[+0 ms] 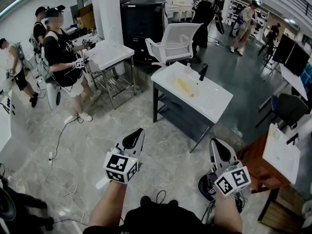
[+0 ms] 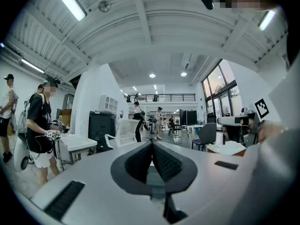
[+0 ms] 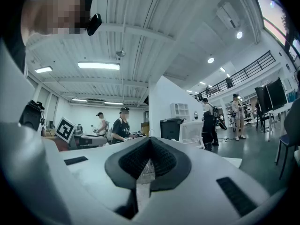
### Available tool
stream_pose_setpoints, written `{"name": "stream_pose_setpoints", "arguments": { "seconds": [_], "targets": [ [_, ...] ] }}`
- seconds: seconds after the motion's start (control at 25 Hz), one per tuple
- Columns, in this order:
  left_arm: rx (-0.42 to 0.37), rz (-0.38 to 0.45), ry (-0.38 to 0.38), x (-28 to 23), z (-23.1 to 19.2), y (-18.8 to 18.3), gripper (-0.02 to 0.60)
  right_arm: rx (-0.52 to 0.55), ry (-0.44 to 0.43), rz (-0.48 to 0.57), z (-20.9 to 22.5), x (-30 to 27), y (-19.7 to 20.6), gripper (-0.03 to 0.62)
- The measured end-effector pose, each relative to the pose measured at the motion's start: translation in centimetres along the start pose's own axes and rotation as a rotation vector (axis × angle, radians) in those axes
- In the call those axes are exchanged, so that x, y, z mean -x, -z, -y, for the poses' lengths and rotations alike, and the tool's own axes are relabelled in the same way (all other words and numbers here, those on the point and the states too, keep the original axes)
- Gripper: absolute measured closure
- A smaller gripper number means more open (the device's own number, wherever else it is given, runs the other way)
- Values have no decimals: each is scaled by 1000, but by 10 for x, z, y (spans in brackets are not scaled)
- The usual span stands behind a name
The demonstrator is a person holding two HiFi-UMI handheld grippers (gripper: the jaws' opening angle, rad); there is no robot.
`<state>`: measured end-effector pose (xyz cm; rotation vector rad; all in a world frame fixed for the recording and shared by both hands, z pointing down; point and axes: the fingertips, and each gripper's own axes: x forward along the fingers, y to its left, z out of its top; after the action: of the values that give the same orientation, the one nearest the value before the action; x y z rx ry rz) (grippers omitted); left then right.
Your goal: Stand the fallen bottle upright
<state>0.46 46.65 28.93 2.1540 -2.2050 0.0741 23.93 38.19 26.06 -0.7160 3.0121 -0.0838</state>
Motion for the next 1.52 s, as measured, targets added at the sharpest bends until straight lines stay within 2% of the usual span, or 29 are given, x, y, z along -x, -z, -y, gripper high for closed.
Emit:
{"name": "stream_pose_setpoints", "arguments": {
  "seconds": [0.4, 0.88, 1.2, 1.52],
  "targets": [
    [5, -12, 11, 11, -4, 7, 574, -4, -9, -9, -17, -5, 4, 583],
    [2, -9, 24, 45, -34, 21, 574, -40, 3, -11, -57, -13, 25, 582],
    [40, -18, 46, 51, -50, 40, 574, -52, 24, -49, -77, -21, 37, 580],
    [23, -50, 93, 7, -44, 48, 574, -25, 26, -90, -54, -69, 54, 580]
  ]
}}
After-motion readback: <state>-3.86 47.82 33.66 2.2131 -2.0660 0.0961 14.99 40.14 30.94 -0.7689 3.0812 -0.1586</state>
